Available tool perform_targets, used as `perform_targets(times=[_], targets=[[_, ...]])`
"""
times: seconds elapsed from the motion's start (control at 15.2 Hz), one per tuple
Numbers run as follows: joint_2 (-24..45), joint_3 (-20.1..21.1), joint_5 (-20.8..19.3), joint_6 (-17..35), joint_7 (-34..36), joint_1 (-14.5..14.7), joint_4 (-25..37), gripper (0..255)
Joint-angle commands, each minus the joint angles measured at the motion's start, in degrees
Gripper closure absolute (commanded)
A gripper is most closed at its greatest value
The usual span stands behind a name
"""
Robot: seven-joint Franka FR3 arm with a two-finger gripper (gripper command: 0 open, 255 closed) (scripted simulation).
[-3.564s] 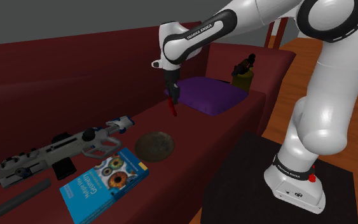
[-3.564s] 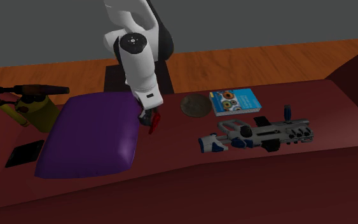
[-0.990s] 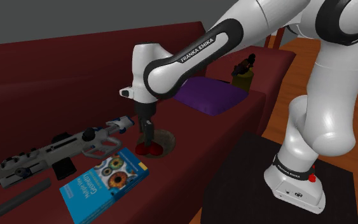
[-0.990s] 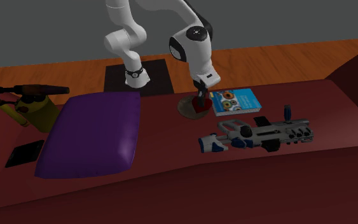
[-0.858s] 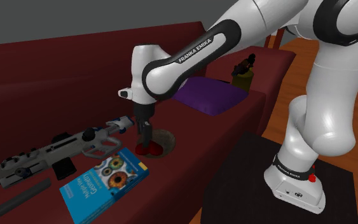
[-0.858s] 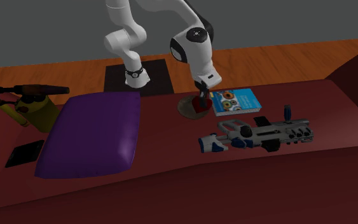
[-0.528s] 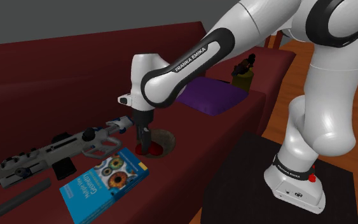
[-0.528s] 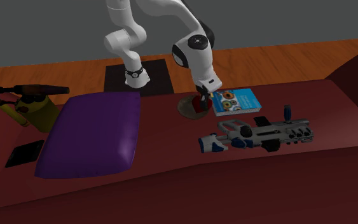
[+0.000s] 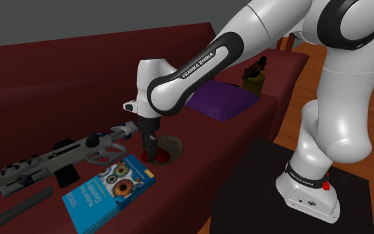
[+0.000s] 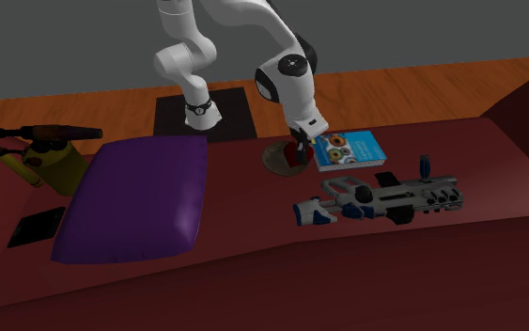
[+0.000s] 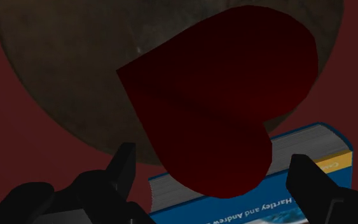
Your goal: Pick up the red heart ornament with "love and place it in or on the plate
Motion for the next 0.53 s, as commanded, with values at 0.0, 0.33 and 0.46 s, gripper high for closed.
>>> perform_targets(times=[0.0,0.33,0.46], targets=[[0.00,0.00,0.00,0.00,0.00,0.00,0.00,0],[0.04,0.01,-0.03,-0.04,0.07,0.03,0.09,255],[0.14,0.00,-0.02,0.05,0.00,0.00,0.10,255]])
